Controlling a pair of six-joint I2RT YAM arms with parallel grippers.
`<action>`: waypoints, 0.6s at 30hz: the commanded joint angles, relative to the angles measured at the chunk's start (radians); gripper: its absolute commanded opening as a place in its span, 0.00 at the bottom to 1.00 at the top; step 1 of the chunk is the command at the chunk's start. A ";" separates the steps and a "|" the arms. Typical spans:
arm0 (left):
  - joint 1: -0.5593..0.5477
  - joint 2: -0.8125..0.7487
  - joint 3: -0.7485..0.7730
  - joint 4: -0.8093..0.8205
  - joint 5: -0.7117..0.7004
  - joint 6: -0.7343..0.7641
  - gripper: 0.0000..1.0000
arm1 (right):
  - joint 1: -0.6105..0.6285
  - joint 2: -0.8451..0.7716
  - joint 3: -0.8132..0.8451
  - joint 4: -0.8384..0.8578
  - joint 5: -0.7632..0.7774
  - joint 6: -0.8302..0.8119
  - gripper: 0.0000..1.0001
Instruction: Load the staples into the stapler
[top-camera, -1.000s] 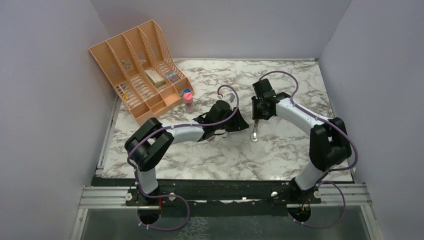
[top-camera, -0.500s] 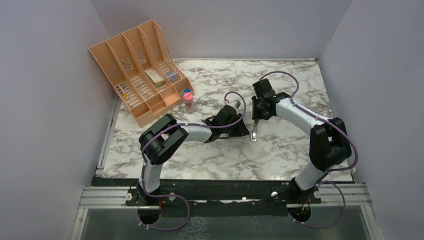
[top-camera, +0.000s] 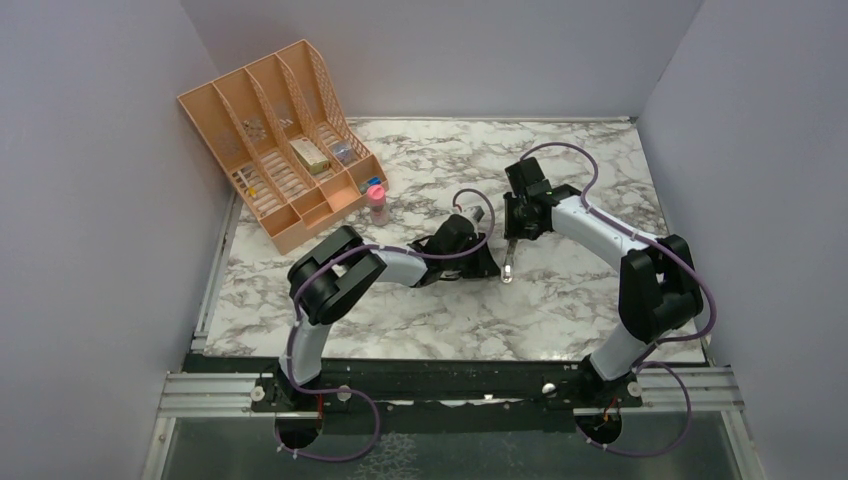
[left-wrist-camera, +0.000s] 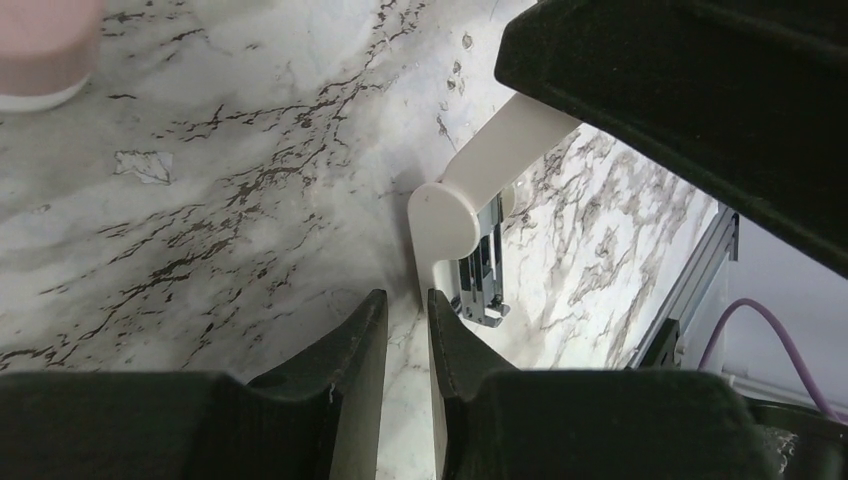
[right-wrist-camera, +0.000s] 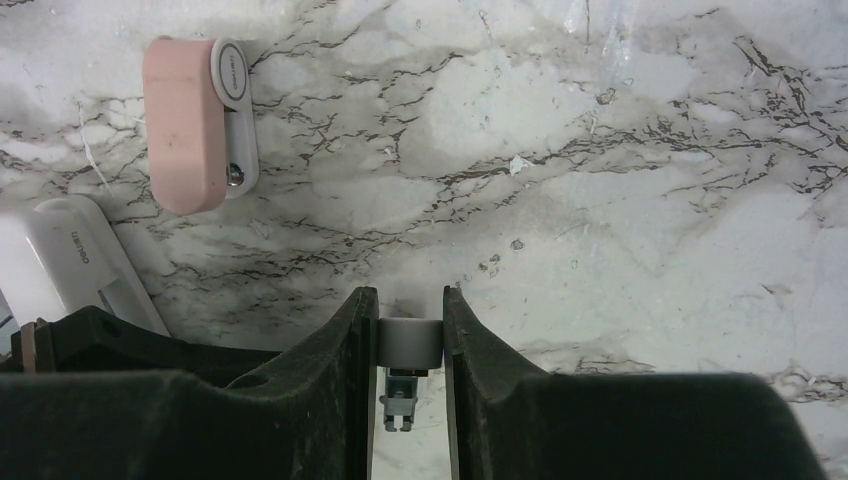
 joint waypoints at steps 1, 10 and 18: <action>-0.008 0.027 0.020 0.060 0.037 0.012 0.22 | -0.003 0.010 0.012 0.014 0.004 0.021 0.24; -0.010 0.045 0.017 0.072 0.059 -0.001 0.21 | -0.004 0.015 0.011 0.020 -0.004 0.025 0.24; -0.010 0.076 0.009 0.070 0.061 -0.022 0.06 | -0.004 -0.001 -0.018 0.023 -0.021 0.025 0.23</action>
